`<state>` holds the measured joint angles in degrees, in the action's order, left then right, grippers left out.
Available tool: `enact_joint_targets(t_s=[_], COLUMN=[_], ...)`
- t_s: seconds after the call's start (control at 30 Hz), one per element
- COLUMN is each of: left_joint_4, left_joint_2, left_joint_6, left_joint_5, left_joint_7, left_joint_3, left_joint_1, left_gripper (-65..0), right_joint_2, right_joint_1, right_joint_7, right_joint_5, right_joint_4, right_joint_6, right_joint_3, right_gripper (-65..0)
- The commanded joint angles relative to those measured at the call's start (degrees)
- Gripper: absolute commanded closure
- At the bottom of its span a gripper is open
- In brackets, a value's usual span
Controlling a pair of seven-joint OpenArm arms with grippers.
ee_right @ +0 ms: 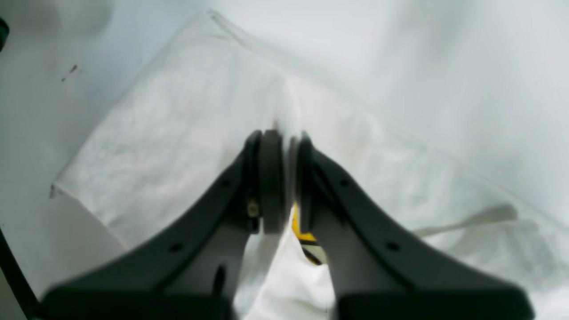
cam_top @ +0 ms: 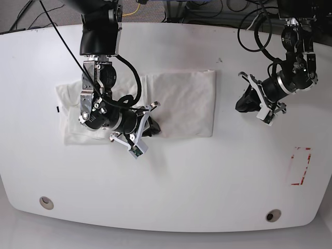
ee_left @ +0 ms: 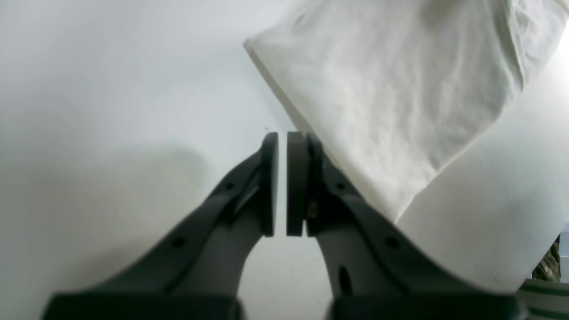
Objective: Layout the t-shirt on the table in an organized manner, then fold the t-shirt properly
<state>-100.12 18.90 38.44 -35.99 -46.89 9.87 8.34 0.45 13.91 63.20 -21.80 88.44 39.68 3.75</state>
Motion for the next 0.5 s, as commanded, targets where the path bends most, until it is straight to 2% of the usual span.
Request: enact_joint_targets(t_s=[0.0, 0.47], left_joint_4=[-1.0, -1.1], left_joint_2=[0.6, 0.5], left_joint_6=[0.2, 0.2], left_joint_5=[-1.1, -1.1], left_joint_7=[1.4, 1.4], left_joint_3=[0.3, 0.3], left_joint_1=[-0.7, -0.7], left_gripper=[-1.8, -1.8], right_joint_2=[-0.1, 0.2], right_joint_1=[2.3, 2.7], right_joint_7=[-1.4, -1.4], right_joint_5=[-0.9, -0.7], right_joint_4=[0.1, -0.6], right_joint_6=[0.3, 0.3], right_joint_3=[0.1, 0.3], right_gripper=[-4.9, -5.7])
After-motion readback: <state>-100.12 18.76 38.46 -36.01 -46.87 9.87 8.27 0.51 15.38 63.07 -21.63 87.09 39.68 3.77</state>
